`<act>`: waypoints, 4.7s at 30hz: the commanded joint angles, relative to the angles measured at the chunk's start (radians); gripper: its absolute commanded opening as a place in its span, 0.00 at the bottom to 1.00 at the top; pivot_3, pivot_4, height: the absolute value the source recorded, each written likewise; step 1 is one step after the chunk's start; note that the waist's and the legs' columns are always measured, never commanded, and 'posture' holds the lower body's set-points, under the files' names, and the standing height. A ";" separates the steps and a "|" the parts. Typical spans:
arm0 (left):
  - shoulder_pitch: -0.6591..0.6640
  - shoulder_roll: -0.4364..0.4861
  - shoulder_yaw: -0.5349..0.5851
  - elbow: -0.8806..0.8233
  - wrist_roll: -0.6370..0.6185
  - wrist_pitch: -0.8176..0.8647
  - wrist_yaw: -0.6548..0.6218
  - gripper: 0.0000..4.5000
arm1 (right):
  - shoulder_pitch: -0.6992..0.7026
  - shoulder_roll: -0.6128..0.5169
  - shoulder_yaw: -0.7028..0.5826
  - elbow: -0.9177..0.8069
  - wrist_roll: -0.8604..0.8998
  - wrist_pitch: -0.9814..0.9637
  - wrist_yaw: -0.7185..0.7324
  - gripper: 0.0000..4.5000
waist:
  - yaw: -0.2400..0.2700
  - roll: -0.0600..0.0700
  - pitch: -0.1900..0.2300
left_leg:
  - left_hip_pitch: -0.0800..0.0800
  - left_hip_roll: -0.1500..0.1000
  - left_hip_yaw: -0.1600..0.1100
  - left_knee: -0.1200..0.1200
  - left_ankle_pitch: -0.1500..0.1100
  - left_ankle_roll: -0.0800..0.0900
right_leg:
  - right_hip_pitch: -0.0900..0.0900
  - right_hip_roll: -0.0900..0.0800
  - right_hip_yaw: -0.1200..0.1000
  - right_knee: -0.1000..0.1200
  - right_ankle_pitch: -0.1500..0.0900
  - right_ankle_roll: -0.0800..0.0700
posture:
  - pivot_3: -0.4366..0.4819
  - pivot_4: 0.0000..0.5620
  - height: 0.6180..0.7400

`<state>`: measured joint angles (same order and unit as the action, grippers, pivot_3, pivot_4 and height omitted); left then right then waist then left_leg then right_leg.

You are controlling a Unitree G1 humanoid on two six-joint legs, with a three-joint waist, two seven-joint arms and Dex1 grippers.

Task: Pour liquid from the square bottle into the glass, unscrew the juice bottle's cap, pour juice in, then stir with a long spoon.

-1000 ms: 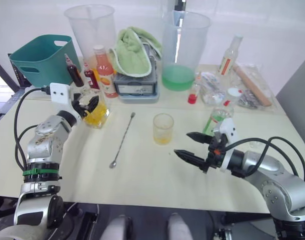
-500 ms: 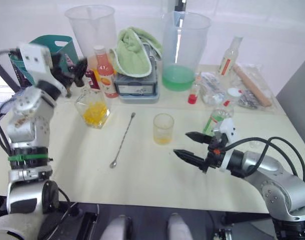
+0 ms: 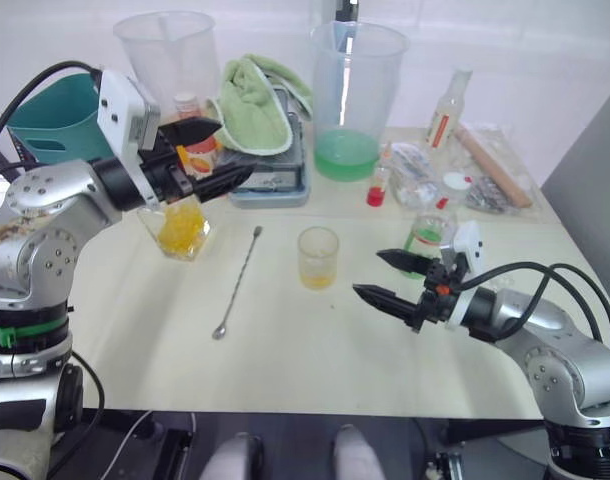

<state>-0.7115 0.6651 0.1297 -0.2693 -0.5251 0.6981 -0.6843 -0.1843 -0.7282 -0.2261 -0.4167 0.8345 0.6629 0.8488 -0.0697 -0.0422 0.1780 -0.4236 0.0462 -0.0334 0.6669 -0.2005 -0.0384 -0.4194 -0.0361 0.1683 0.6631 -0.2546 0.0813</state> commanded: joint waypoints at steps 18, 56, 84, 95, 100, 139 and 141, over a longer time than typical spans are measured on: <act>0.732 0.001 0.201 0.061 0.073 -0.441 -0.174 0.99 | 0.248 -0.035 -0.126 0.095 -0.154 -0.222 0.128 1.00 | 0.003 0.000 0.000 | 0.001 0.001 0.001 -0.001 0.000 0.000 | 0.001 0.000 0.000 -0.003 -0.004 -0.002 | 0.48 0.27 0.89; 0.504 0.096 0.160 0.107 -0.193 -0.365 -0.497 0.99 | 0.473 0.161 -0.351 -0.090 -0.112 -0.264 -0.139 1.00 | 0.000 0.001 -0.001 | 0.002 0.002 0.002 -0.002 0.000 0.000 | 0.000 0.000 0.000 -0.002 -0.008 0.003 | 0.48 0.27 0.89; 0.455 0.127 0.167 -0.028 -0.260 -0.248 -0.455 0.99 | -0.242 -0.004 -0.107 0.447 -0.271 -0.268 -0.137 1.00 | -0.001 0.001 -0.001 | 0.002 0.002 0.002 -0.005 0.000 0.000 | 0.000 0.000 0.000 -0.003 -0.006 -0.001 | 0.48 0.27 0.89; 0.543 0.142 0.214 -0.067 -0.240 -0.275 -0.445 1.00 | -0.417 0.030 -0.030 0.666 -0.336 -0.315 -0.050 0.94 | -0.006 0.001 -0.001 | 0.002 0.002 0.002 -0.005 0.000 0.000 | -0.001 0.000 0.000 -0.003 -0.006 -0.001 | 0.48 0.27 0.89; 0.529 0.155 0.217 -0.018 -0.228 -0.301 -0.480 1.00 | -0.459 0.042 -0.028 0.716 -0.342 -0.320 -0.016 0.58 | -0.002 0.002 0.000 | 0.002 0.002 0.002 -0.005 0.000 0.000 | 0.000 0.000 0.000 -0.004 -0.006 -0.001 | 0.48 0.27 0.89; 0.317 0.131 -0.024 0.156 -0.118 -0.350 -0.706 1.00 | -0.126 0.214 0.311 -0.226 -0.186 -0.080 -0.208 0.34 | 0.000 0.003 0.001 | 0.000 0.002 0.001 -0.006 0.000 0.000 | -0.003 0.001 0.000 -0.003 -0.008 0.000 | 0.48 0.27 0.89; 0.331 0.141 -0.015 0.144 -0.115 -0.360 -0.709 1.00 | -0.129 0.229 0.329 -0.205 -0.205 -0.099 -0.201 0.34 | 0.000 0.003 0.001 | 0.000 0.002 0.001 -0.006 0.000 0.000 | -0.003 0.001 0.000 -0.003 -0.008 0.000 | 0.48 0.27 0.89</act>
<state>-0.3832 0.7865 0.0786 -0.0860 -0.6389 0.3656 -1.3875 -0.3017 -0.5112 0.0998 -0.6169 0.6487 0.6125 0.6369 -0.0699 -0.0393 0.1785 -0.4233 0.0487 -0.0322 0.6606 -0.2006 -0.0385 -0.4222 -0.0348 0.1679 0.6599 -0.2625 0.0814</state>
